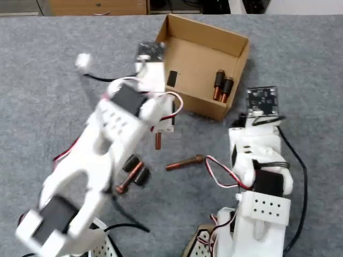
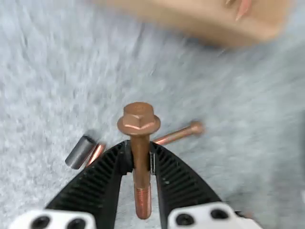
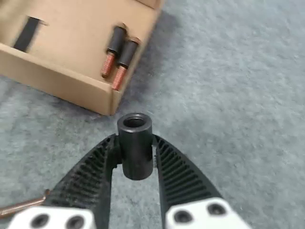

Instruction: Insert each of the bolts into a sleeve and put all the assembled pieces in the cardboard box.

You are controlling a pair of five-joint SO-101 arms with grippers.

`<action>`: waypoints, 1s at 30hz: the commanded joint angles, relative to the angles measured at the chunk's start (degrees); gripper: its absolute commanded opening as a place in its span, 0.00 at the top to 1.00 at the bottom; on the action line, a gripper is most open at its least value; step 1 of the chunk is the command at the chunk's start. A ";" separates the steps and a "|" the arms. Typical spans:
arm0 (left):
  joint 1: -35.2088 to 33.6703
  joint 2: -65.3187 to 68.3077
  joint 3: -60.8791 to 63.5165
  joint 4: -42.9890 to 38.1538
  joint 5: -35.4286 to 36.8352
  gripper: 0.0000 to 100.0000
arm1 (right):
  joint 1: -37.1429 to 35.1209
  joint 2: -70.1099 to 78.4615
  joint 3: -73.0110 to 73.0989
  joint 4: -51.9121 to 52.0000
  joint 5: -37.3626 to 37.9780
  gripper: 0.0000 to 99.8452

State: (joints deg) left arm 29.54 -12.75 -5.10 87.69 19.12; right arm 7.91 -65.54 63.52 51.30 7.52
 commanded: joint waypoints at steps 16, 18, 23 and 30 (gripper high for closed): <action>-3.69 -61.32 53.10 -32.44 -8.97 0.98 | -26.86 -1.27 9.63 -2.90 -9.41 1.00; -3.87 -62.99 54.68 -32.53 -8.97 0.98 | -30.90 -1.27 10.95 -4.57 -10.64 1.00; -6.42 -64.22 55.82 -32.18 -8.53 0.98 | -38.37 -1.27 12.26 -7.65 -16.35 1.00; -6.15 -64.31 55.91 -32.18 -8.53 0.98 | -48.57 -10.77 18.42 -7.91 -20.13 1.00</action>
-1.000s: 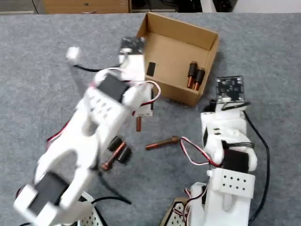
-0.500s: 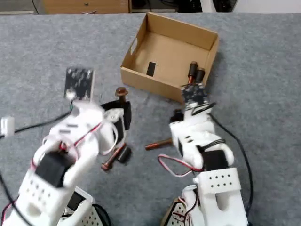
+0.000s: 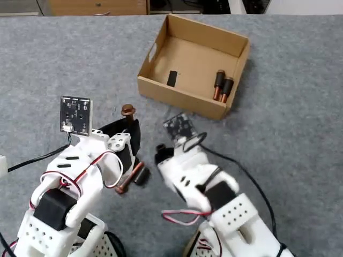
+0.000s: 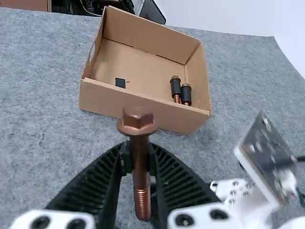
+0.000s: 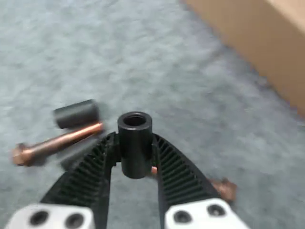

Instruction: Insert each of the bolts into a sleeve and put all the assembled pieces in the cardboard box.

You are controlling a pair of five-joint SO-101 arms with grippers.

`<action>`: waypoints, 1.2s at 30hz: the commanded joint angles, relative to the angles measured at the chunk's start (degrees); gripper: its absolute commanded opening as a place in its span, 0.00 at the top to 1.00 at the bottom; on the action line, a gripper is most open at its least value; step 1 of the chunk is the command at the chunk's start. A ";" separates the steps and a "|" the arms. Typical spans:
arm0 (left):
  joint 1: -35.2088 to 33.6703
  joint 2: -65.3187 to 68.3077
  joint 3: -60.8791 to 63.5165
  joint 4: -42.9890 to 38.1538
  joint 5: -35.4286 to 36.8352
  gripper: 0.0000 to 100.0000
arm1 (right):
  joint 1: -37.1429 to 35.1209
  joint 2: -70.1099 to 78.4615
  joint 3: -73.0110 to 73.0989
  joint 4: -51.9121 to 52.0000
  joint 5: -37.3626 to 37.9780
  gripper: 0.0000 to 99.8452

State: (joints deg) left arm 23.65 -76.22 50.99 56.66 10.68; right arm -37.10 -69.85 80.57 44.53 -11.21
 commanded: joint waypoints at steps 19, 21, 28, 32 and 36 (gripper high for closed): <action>3.78 -6.46 10.20 -18.46 2.73 0.98 | -7.16 -43.03 12.35 6.24 -1.67 1.00; 3.52 -8.84 12.75 -19.08 2.73 0.98 | -7.16 -43.12 12.26 6.33 -1.67 1.00; 3.52 -16.13 17.93 -18.90 2.73 0.98 | -7.16 -43.12 9.45 6.07 -1.67 1.00; 3.52 -17.36 19.16 -18.90 2.73 0.98 | -7.16 -43.12 9.01 6.15 -1.58 1.00; 3.52 -17.63 19.96 -18.90 2.73 0.98 | -7.16 -43.12 8.75 5.80 -1.49 1.00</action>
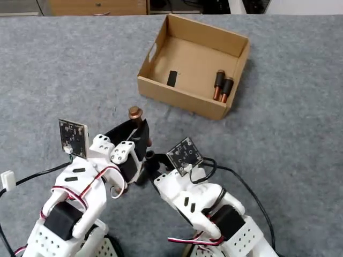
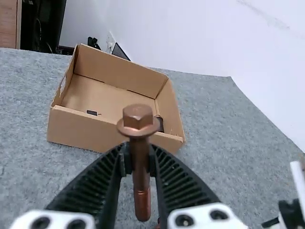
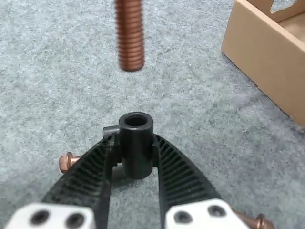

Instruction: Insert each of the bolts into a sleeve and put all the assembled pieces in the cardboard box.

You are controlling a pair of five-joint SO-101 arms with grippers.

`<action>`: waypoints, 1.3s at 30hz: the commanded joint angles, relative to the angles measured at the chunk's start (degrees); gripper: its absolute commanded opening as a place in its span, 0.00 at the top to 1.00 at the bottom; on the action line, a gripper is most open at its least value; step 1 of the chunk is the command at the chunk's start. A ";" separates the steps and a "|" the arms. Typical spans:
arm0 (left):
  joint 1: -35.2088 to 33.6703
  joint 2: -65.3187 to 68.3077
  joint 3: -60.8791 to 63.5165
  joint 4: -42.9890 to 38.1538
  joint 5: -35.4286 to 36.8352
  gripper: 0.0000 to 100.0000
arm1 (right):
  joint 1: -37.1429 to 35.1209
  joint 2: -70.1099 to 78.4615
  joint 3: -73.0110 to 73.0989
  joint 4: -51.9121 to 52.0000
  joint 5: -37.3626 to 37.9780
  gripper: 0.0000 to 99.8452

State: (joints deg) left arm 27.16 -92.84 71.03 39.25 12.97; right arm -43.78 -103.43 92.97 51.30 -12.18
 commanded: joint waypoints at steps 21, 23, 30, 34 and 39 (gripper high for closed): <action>-2.29 -1.27 -0.09 0.97 0.53 0.98 | -0.40 -9.54 -6.02 -1.76 -0.09 1.00; -2.20 -1.27 -0.09 0.97 0.70 0.98 | -0.40 -9.54 -6.64 -1.76 -0.09 1.00; -1.67 -1.10 0.09 0.97 0.88 0.98 | -0.40 -9.54 -7.69 -2.20 -0.09 1.00; -0.09 -1.19 -0.62 2.90 0.88 0.98 | -0.57 -9.54 -7.34 -2.99 -0.09 1.00; 0.18 -1.19 -0.79 5.71 0.88 0.98 | -0.75 -9.63 -7.34 -2.55 3.34 1.00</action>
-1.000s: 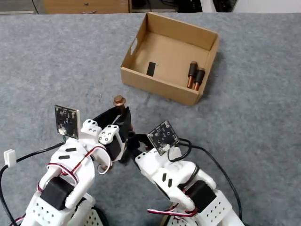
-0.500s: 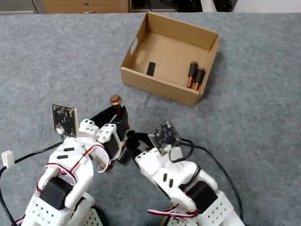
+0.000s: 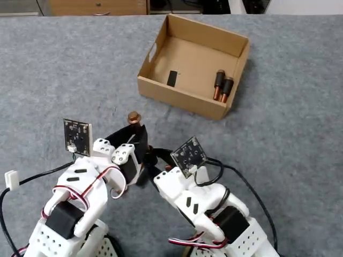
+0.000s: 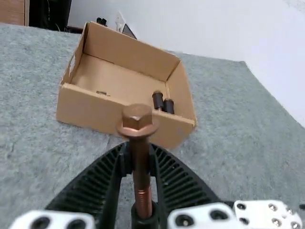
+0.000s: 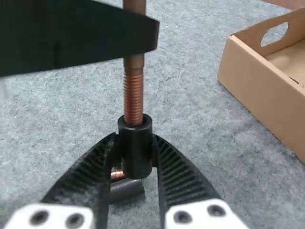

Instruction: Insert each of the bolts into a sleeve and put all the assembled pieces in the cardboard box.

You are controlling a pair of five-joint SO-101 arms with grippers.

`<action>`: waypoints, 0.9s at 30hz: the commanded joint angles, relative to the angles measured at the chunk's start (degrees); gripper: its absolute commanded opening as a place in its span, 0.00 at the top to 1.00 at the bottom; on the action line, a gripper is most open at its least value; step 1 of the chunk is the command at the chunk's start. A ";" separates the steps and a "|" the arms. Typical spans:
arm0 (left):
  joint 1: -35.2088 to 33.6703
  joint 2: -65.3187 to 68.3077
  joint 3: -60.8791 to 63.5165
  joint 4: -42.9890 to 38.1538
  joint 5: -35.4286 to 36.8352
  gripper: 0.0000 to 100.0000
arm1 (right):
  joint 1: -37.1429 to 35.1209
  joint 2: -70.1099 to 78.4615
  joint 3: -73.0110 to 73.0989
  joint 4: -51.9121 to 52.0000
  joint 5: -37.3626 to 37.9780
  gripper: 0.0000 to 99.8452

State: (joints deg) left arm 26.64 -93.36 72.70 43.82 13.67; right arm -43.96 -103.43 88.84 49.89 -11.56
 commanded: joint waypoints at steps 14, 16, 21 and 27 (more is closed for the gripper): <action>0.79 -0.75 -2.55 5.19 0.18 0.98 | -0.40 -9.63 -3.12 -1.14 5.71 1.00; 0.62 -0.75 -2.90 5.63 0.18 0.98 | -0.40 -9.63 -3.21 -1.23 5.80 1.00; 0.88 -0.75 -2.99 5.71 -0.18 0.98 | -0.31 -9.54 -3.30 -1.14 5.80 1.00; 0.97 -0.22 -3.96 8.97 -0.26 0.98 | -0.31 -9.54 -2.86 -0.62 5.71 1.00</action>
State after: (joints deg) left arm 27.34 -93.80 72.18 50.95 13.67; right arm -43.96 -103.43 88.92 49.89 -6.20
